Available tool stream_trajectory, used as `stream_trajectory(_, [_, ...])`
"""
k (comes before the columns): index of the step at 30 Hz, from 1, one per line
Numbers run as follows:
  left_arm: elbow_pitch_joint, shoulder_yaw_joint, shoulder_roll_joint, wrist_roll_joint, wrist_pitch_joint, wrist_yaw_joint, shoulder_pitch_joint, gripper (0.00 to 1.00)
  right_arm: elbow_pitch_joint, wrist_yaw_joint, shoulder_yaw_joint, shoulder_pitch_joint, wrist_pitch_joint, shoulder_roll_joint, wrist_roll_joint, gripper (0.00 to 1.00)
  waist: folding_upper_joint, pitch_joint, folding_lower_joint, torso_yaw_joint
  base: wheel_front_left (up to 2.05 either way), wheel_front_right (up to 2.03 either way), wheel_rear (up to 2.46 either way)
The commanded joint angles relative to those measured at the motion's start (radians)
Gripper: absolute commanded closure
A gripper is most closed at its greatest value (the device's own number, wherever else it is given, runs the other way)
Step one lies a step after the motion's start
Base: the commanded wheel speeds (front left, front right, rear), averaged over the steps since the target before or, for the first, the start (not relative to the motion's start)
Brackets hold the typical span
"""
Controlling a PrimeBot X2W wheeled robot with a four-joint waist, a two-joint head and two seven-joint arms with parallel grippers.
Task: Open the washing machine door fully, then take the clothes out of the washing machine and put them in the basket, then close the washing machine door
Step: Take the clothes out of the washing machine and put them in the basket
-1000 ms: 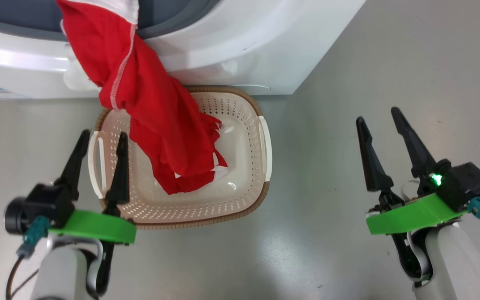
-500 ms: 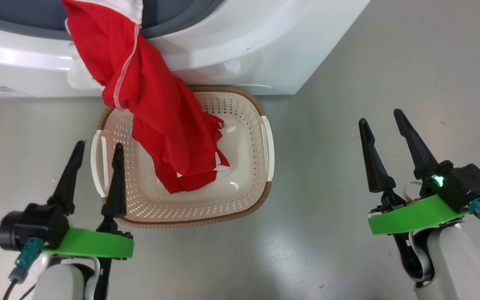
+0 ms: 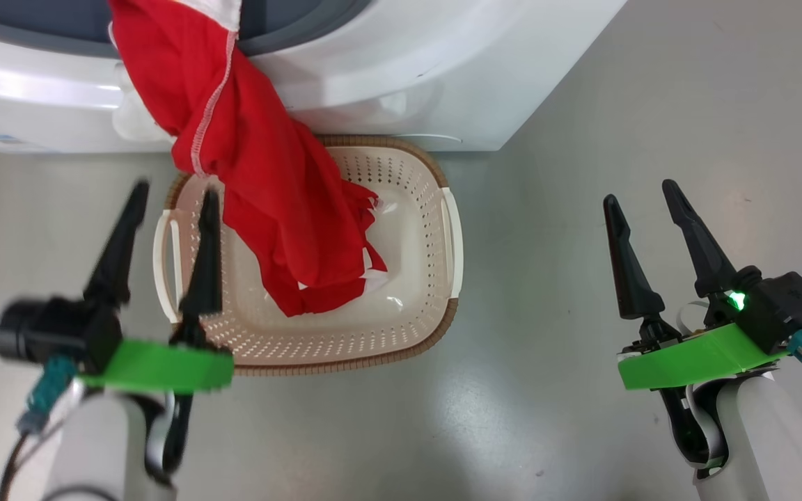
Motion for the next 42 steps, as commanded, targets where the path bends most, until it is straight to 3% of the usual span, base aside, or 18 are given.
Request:
stream_trajectory(1, [-0.02,0.025,0.024,0.007,-0.005,0.001,-0.018,0.0,-0.025,0.007,0.023,0.011,-0.006,0.002,-0.012,0.0,0.0,0.005,-0.0001,0.002,0.0,0.0,0.0])
stream_trajectory(11, [0.146,-0.018,0.057,0.027,-0.005,0.001,-0.313,0.0,-0.027,0.007,0.038,-0.01,-0.006,0.002,-0.007,0.0,0.0,0.039,-0.0001,-0.009,0.0,0.0,0.0])
stream_trajectory(20, [0.493,-0.036,0.082,0.061,-0.005,0.005,-0.566,0.0,-0.03,0.007,0.053,-0.018,-0.006,0.002,0.004,0.0,0.0,0.061,-0.0001,-0.038,0.0,0.0,0.0])
stream_trajectory(31, [0.752,-0.044,0.103,0.067,-0.005,0.014,-0.741,0.0,-0.033,0.007,0.061,-0.028,-0.006,0.002,0.015,0.0,0.0,0.076,-0.0001,-0.056,0.0,0.0,0.0])
stream_trajectory(32, [0.765,-0.045,0.105,0.066,-0.005,0.014,-0.748,0.09,-0.033,0.007,0.061,-0.029,-0.006,0.002,0.016,0.0,0.0,0.076,-0.0001,-0.057,0.0,0.0,0.0])
stream_trajectory(33, [0.774,-0.047,0.106,0.065,-0.005,0.014,-0.753,0.48,-0.034,0.007,0.061,-0.029,-0.006,0.002,0.017,0.0,0.0,0.076,-0.0001,-0.057,0.0,0.0,0.0])
stream_trajectory(34, [0.779,-0.048,0.107,0.064,-0.005,0.013,-0.757,0.62,-0.034,0.007,0.06,-0.029,-0.006,0.002,0.017,0.0,0.0,0.076,-0.0001,-0.057,0.0,0.0,0.0])
stream_trajectory(36, [0.778,-0.049,0.107,0.06,-0.005,0.012,-0.761,1.0,-0.035,0.007,0.057,-0.03,-0.006,0.002,0.017,0.0,0.0,0.077,-0.0001,-0.055,0.0,0.0,0.0])
stream_trajectory(42, [0.737,-0.05,0.105,0.046,-0.005,0.009,-0.749,1.0,-0.035,0.007,0.049,-0.033,-0.006,0.002,0.012,0.0,0.0,0.081,-0.0001,-0.043,0.0,0.0,0.0])
